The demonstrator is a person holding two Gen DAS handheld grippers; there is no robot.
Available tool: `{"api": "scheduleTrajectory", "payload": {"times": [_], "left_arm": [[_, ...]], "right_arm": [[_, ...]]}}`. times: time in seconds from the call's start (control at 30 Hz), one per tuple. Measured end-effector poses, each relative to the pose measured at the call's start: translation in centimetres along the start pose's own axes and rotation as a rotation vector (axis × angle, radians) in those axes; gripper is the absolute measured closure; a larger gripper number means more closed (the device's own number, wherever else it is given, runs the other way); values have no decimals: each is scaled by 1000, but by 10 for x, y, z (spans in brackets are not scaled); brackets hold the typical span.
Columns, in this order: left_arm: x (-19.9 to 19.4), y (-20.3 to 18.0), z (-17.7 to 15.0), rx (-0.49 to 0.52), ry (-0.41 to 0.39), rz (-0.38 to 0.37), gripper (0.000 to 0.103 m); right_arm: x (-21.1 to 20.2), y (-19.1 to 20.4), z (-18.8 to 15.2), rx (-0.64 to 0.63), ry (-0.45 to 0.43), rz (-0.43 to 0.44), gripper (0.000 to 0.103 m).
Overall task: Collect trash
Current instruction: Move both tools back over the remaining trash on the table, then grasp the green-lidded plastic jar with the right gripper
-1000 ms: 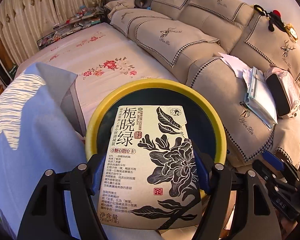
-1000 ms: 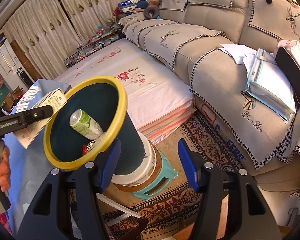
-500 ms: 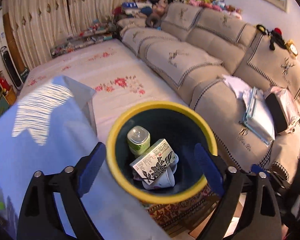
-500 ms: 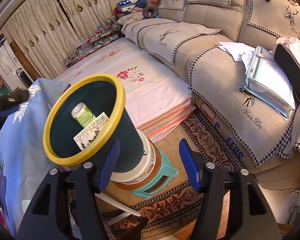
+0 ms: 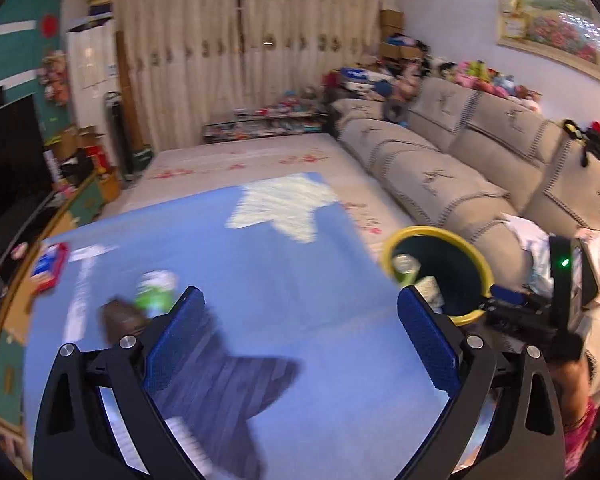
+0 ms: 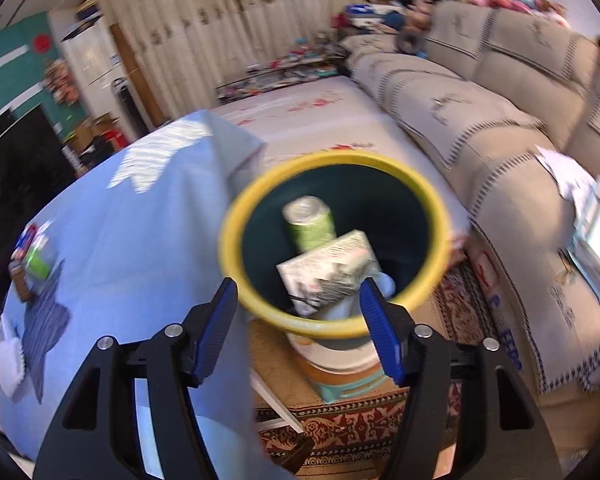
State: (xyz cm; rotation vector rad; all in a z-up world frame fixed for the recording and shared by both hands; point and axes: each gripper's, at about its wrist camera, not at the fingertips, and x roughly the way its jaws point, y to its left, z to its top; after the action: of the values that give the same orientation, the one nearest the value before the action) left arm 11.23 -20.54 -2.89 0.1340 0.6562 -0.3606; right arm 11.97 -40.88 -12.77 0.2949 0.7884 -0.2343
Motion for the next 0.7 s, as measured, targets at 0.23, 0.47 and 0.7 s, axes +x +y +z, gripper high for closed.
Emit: {"api": "scheduleTrajectory", "payload": {"times": [0.23,0.47,0.7], "left_arm": [[-41,90,-39,-144,-10,164,7],[-66,147,-61,-243,-54,255,7],[-73,174,-77,-280,-57,273,7]], "right_arm": [[10,117,16,-224,25,174,42],[17,232,22,-382,67,382,42],[35,315,23,-470,86,447,42]]}}
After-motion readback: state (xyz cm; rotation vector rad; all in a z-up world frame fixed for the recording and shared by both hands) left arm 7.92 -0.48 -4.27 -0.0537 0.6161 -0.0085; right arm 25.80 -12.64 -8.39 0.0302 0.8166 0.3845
